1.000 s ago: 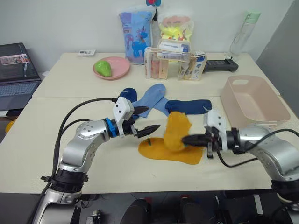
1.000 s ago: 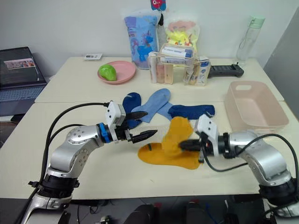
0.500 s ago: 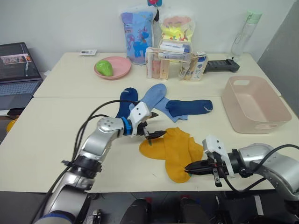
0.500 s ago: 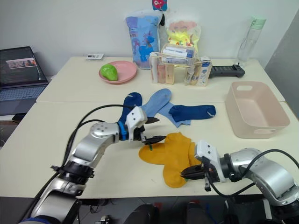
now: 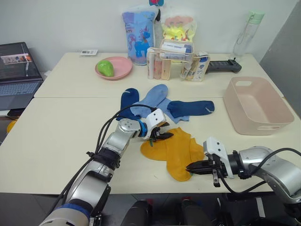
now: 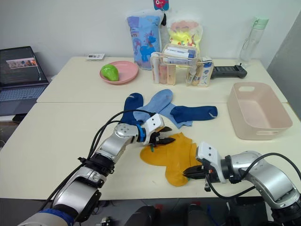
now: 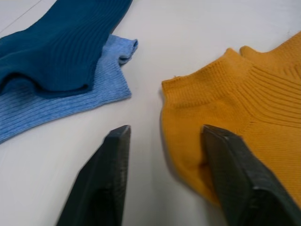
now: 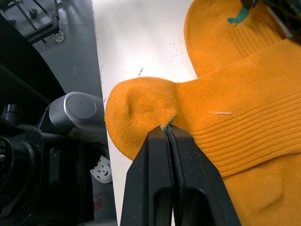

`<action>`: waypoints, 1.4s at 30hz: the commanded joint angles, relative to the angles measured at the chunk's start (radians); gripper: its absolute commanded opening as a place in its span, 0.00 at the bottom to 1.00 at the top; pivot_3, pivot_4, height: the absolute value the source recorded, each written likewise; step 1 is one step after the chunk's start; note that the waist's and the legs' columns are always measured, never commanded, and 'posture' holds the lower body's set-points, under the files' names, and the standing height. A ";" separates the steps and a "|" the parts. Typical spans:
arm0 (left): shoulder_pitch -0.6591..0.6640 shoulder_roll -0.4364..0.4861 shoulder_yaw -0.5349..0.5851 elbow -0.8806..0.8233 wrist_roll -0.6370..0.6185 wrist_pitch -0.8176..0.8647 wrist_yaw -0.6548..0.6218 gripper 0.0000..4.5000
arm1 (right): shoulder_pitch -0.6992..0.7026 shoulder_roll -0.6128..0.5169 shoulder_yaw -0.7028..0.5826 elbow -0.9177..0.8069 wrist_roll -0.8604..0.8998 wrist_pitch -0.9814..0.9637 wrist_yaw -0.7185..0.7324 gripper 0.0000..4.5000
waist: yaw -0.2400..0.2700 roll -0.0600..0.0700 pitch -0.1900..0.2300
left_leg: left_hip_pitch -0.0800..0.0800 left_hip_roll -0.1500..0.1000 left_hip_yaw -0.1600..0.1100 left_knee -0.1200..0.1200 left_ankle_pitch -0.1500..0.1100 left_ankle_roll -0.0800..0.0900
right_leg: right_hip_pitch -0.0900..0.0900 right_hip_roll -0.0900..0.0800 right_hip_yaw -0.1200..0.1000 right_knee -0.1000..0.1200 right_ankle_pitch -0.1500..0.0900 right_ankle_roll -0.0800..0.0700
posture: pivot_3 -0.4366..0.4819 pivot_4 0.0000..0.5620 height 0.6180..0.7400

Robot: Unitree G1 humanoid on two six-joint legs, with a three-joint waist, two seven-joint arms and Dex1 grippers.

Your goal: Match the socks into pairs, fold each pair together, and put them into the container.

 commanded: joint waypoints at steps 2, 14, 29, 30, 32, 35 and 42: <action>-0.008 0.004 0.024 -0.017 -0.009 -0.003 -0.024 0.17 | 0.003 -0.001 -0.024 -0.033 0.011 -0.010 -0.015 0.00 | 0.000 0.000 0.000 | 0.000 0.000 0.000 0.000 0.000 0.000 | 0.000 0.000 0.000 0.000 0.000 0.000 | 0.48 0.27 1.00; -0.010 0.001 0.074 -0.035 -0.028 0.026 0.007 0.01 | -0.028 0.008 -0.031 -0.005 0.010 -0.019 -0.032 0.00 | 0.000 0.000 0.000 | 0.000 0.000 0.000 0.000 0.000 0.000 | 0.000 0.000 0.000 0.000 0.000 0.000 | 0.48 0.27 1.00; 0.010 0.008 0.058 -0.101 -0.047 0.109 -0.083 0.26 | -0.047 0.008 -0.035 -0.038 0.044 0.022 -0.049 0.00 | 0.000 0.000 0.000 | 0.000 0.000 0.000 0.000 0.000 0.000 | 0.000 0.000 0.000 0.000 0.000 0.000 | 0.48 0.27 1.00; 0.012 0.010 0.052 -0.100 -0.040 0.117 -0.084 0.33 | -0.049 0.009 -0.035 -0.039 0.046 0.025 -0.051 0.00 | 0.000 0.000 0.000 | 0.000 0.000 0.000 0.000 0.000 0.000 | 0.000 0.000 0.000 0.000 0.000 0.000 | 0.48 0.27 1.00; 0.009 0.011 0.046 -0.091 -0.022 0.143 -0.074 0.47 | -0.054 0.012 -0.035 -0.042 0.050 0.032 -0.055 0.00 | 0.000 0.000 0.000 | 0.000 0.000 0.000 0.000 0.000 0.000 | 0.000 0.000 0.000 0.000 0.000 0.000 | 0.48 0.27 1.00; 0.003 0.011 0.035 -0.075 -0.002 0.151 -0.068 0.61 | -0.058 0.013 -0.032 -0.043 0.054 0.038 -0.058 0.00 | 0.000 0.000 0.000 | 0.000 0.000 0.000 0.000 0.000 0.000 | 0.000 0.000 0.000 0.001 0.000 0.000 | 0.48 0.27 1.00; 0.017 0.013 0.025 -0.106 -0.013 0.155 -0.105 0.33 | -0.063 0.017 -0.027 -0.042 0.056 0.039 -0.065 0.00 | 0.000 0.000 0.000 | 0.000 0.000 0.000 0.000 0.000 0.000 | 0.000 0.000 0.000 0.001 0.000 0.000 | 0.48 0.27 1.00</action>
